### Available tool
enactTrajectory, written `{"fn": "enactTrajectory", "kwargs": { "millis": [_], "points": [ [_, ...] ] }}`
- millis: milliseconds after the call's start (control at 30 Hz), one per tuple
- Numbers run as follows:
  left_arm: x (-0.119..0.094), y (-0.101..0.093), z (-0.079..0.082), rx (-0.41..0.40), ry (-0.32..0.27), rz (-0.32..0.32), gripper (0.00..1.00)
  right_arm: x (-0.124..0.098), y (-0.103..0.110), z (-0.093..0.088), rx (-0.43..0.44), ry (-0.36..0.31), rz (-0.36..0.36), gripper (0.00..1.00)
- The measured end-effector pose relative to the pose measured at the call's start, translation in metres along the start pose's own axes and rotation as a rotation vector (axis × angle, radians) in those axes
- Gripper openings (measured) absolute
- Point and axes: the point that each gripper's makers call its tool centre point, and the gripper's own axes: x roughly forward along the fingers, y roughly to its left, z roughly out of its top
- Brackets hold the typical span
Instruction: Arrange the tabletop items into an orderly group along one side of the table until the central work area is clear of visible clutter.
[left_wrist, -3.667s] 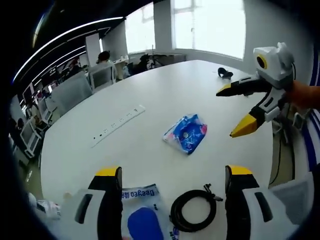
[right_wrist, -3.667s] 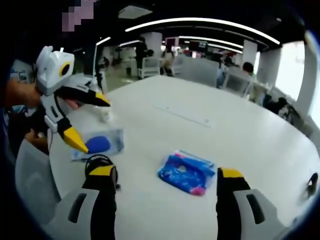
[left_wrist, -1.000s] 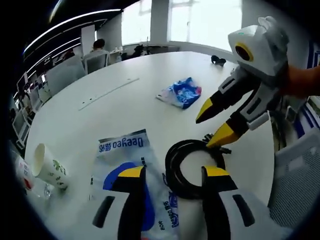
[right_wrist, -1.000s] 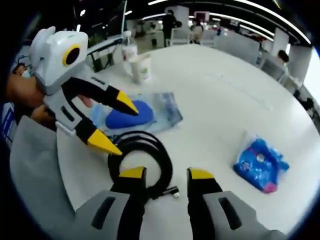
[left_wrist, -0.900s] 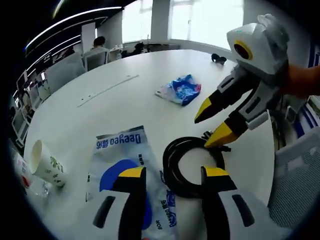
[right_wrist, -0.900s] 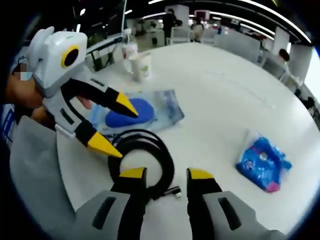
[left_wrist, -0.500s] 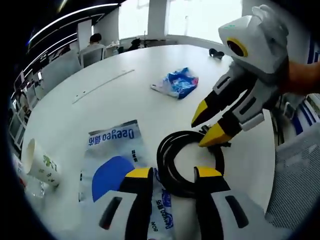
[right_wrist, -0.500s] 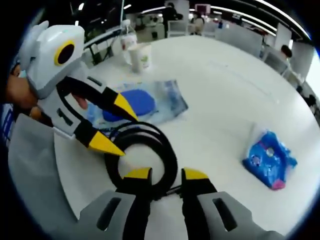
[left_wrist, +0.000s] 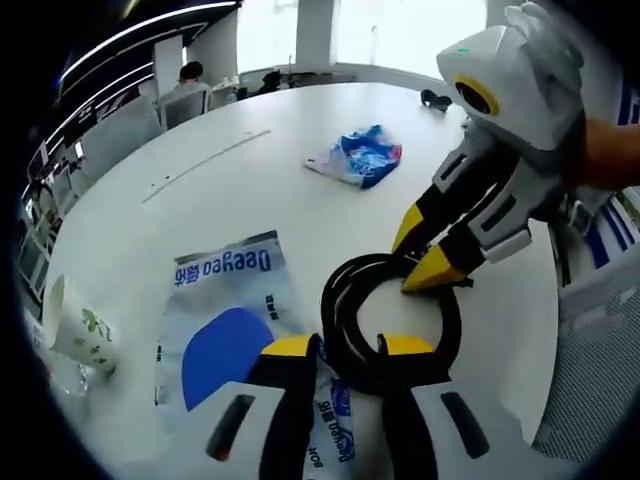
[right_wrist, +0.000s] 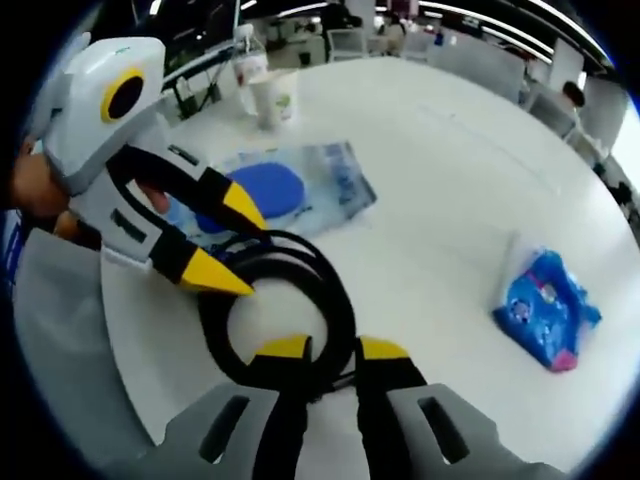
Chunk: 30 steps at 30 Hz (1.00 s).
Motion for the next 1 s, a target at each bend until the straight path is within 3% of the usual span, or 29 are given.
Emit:
{"fn": "enactTrajectory", "kwargs": {
  "millis": [133,200,300,400,600,1000],
  "points": [
    [0.001,0.001,0.001,0.009,0.005,0.012,0.17,0.001,0.000,0.001,-0.037,0.022,-0.016,0.09],
    [0.001,-0.006,0.002,0.001,-0.001,-0.027,0.10,0.000,-0.002,0.001,-0.036,0.021,-0.023,0.07],
    [0.002,-0.005,0.000,0.009,0.014,-0.015,0.10,0.001,-0.002,0.002,-0.056,0.030,-0.035,0.05],
    [0.002,-0.005,-0.001,-0.042,0.020,-0.030,0.08,0.000,-0.004,0.003,-0.064,0.030,-0.043,0.04],
    [-0.003,-0.006,0.006,-0.070,-0.009,-0.038,0.04,-0.010,-0.006,0.005,-0.065,0.021,-0.044,0.03],
    [-0.002,-0.032,0.007,-0.015,-0.018,-0.068,0.04,-0.022,-0.005,-0.016,-0.042,0.045,-0.035,0.03]
  ]
}}
